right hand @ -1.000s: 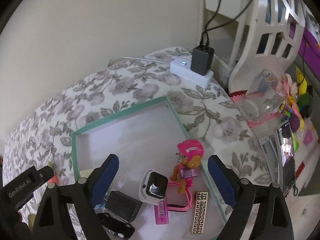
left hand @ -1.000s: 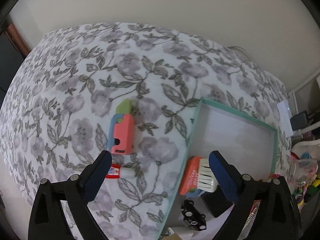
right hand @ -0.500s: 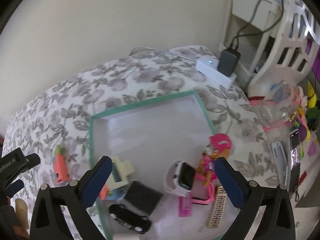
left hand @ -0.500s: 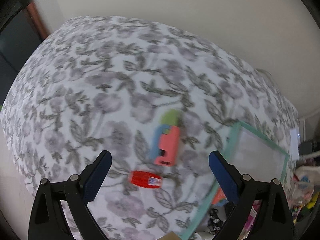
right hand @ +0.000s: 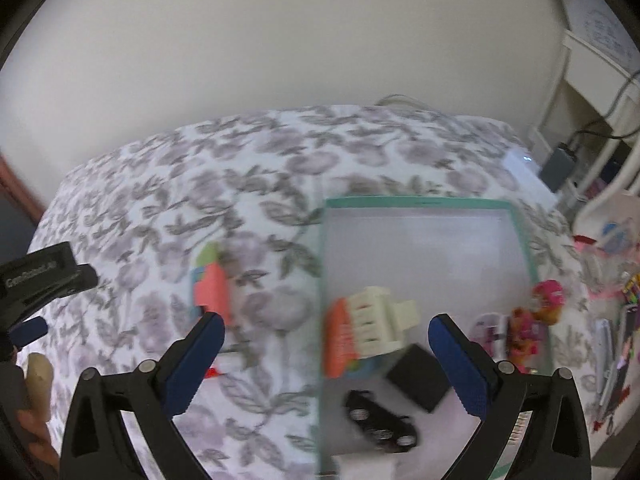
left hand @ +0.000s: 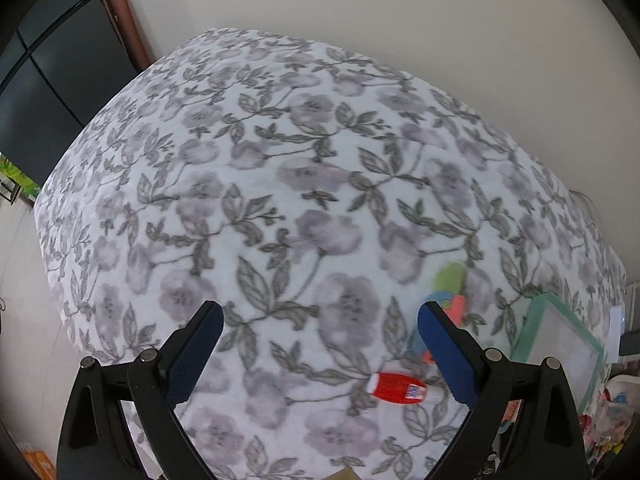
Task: Organize rigid objects
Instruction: 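Move both tools back to the red glue bottle and pink-blue folding toy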
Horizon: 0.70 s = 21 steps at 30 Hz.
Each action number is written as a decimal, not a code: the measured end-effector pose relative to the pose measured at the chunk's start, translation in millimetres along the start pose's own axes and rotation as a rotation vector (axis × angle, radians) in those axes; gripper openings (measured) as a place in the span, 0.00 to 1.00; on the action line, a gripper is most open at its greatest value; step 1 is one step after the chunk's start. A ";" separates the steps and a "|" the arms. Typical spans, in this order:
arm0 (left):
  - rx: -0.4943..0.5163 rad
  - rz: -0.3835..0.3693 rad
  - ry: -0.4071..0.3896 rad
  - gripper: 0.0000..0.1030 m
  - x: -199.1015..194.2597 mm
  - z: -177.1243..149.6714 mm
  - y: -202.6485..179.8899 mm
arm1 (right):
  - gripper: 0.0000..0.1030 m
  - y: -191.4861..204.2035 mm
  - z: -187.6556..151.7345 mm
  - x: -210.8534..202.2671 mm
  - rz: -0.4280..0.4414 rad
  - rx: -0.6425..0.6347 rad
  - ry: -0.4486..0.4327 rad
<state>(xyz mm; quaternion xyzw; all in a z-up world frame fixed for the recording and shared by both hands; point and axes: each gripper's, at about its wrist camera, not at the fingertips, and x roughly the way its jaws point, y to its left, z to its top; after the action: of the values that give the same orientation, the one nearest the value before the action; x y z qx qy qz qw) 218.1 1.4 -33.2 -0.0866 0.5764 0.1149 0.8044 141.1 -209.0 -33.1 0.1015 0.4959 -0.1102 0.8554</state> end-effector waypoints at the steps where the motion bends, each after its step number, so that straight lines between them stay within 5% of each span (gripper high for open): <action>1: -0.006 0.001 0.001 0.95 1.0 1.3 5.0 | 1.00 5.4 -0.7 1.8 0.019 -0.002 0.003; 10: -0.064 0.020 0.034 0.95 17.8 8.3 36.5 | 1.00 34.5 -10.2 23.0 0.084 -0.017 0.042; 21: 0.032 -0.009 0.165 0.95 57.2 -12.0 7.6 | 1.00 18.9 -11.4 30.9 0.008 0.020 0.052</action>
<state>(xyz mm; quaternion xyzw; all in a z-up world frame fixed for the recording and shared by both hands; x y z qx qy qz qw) 222.8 10.3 -91.3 -0.0854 0.6420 0.0945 0.7560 152.1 -190.5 -64.3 0.1146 0.5166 -0.1091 0.8415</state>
